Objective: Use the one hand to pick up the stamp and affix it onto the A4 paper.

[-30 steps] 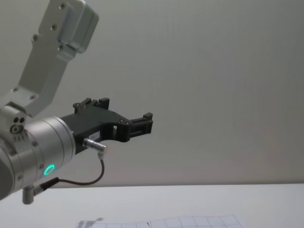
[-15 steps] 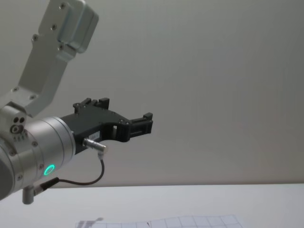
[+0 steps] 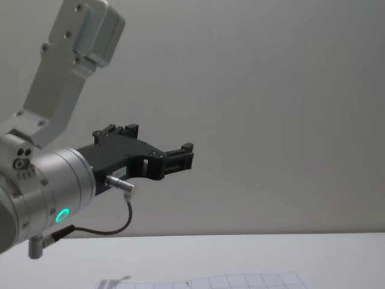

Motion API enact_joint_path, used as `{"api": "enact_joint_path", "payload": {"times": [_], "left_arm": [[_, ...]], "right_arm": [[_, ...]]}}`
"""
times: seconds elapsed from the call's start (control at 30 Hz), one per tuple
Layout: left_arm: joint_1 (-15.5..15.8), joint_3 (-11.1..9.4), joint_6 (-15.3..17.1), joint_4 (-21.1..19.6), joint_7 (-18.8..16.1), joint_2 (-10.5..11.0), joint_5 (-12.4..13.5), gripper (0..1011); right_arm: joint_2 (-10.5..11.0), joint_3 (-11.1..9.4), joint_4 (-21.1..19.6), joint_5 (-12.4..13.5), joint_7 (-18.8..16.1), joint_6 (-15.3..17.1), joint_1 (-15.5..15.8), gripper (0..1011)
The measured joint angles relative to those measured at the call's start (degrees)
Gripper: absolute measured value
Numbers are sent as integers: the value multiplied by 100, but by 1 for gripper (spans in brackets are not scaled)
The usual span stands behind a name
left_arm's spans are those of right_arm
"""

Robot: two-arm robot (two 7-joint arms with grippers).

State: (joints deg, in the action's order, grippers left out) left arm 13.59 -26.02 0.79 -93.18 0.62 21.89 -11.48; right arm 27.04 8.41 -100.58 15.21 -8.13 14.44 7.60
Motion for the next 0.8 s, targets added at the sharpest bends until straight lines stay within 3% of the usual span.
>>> {"api": "enact_joint_path", "payload": {"times": [0.43, 0.8], "left_arm": [[0, 0, 0, 0, 0, 0, 0, 1001], [0, 0, 0, 0, 0, 0, 0, 1001]], "right_arm": [[-318, 212, -8, 32, -782, -216, -465, 219], [-670, 518, 305, -67, -1590, -214, -848, 219]]}}
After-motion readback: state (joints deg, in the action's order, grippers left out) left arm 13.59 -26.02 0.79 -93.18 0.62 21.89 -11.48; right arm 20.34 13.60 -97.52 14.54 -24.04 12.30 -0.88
